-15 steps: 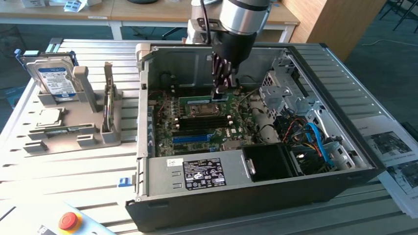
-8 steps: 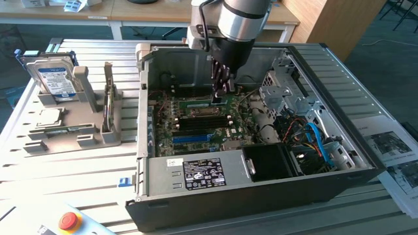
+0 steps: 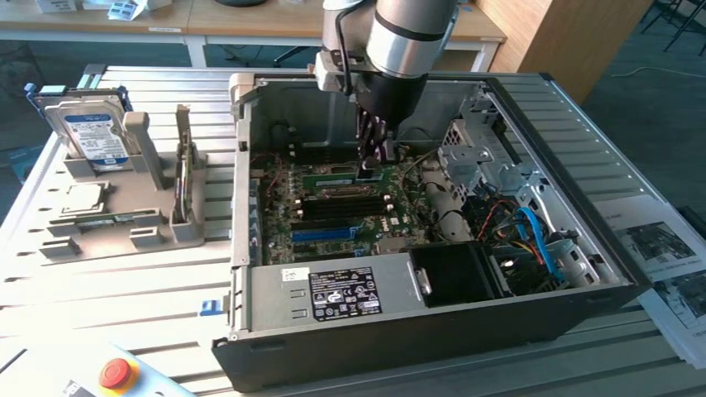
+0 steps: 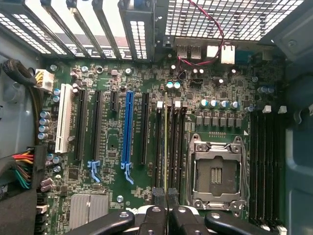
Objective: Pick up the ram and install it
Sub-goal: 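Insert the ram into the slot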
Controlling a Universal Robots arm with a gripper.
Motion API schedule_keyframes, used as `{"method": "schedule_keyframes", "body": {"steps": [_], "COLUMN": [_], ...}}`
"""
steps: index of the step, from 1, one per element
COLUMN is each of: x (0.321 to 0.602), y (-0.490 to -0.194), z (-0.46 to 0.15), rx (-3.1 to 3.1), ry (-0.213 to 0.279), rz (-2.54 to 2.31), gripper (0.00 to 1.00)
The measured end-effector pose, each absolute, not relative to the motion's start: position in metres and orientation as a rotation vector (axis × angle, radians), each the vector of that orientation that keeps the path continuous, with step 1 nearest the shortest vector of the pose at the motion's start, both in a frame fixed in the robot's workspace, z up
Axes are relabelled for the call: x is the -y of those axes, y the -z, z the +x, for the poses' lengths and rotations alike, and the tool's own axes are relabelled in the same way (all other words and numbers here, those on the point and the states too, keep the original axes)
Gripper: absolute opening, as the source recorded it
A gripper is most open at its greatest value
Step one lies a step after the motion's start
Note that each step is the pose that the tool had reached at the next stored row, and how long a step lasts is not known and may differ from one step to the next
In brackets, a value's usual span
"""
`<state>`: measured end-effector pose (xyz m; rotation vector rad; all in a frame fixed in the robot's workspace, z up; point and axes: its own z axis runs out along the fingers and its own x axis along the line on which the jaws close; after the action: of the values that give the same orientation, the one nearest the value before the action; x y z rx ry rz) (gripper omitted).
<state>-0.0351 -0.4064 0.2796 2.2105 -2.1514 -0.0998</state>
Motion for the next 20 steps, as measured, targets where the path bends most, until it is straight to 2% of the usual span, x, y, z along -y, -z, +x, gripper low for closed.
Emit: {"method": "schedule_keyframes", "body": {"steps": [20], "x": [0.4064], "y": [-0.2783], "z": [-0.0302], "rx": [2.164], "ry": [0.101], "rz": [2.199], "gripper": [0.12]}}
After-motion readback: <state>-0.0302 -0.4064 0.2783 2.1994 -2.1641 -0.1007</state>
